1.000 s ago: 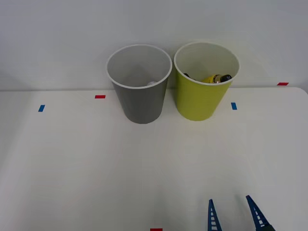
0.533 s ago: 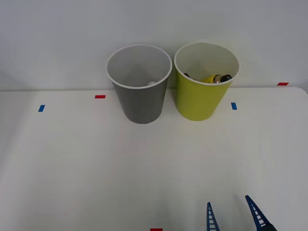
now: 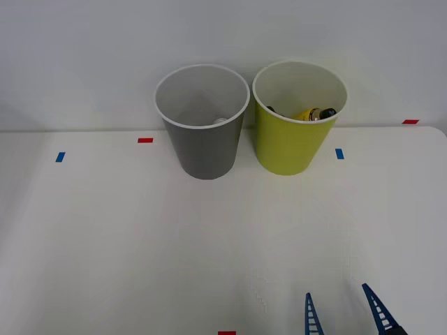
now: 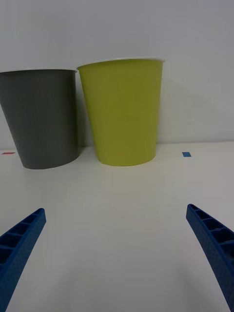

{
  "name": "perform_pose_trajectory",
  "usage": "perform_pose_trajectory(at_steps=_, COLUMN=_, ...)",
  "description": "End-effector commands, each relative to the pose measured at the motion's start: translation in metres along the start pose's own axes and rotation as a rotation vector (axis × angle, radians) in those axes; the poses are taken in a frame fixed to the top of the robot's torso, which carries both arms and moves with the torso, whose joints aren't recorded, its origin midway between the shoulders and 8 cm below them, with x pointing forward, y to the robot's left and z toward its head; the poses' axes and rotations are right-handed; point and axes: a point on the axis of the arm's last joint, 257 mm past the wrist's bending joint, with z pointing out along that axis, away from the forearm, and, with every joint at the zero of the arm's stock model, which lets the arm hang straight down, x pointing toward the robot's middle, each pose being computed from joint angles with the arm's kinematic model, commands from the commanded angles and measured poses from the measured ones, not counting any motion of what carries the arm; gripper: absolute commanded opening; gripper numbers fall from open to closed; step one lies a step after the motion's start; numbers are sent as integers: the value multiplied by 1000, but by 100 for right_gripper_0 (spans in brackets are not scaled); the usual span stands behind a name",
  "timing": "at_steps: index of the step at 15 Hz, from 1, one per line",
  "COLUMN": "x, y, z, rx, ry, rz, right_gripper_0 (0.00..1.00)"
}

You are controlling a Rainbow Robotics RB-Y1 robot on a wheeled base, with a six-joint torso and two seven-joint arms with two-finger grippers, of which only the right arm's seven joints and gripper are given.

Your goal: Put cans in the gray bin, plastic bottles in the light green bin

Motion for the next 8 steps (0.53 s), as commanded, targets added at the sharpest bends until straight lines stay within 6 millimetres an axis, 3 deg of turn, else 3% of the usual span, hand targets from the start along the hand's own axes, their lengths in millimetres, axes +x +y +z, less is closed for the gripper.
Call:
perform_pose_trajectory(at_steps=1, x=0, y=0, z=0, rx=0, ry=0, rz=0, right_gripper_0=100)
perform_pose_trajectory(at_steps=8, x=0, y=0, z=0, rx=0, ry=0, rz=0, right_gripper_0=100)
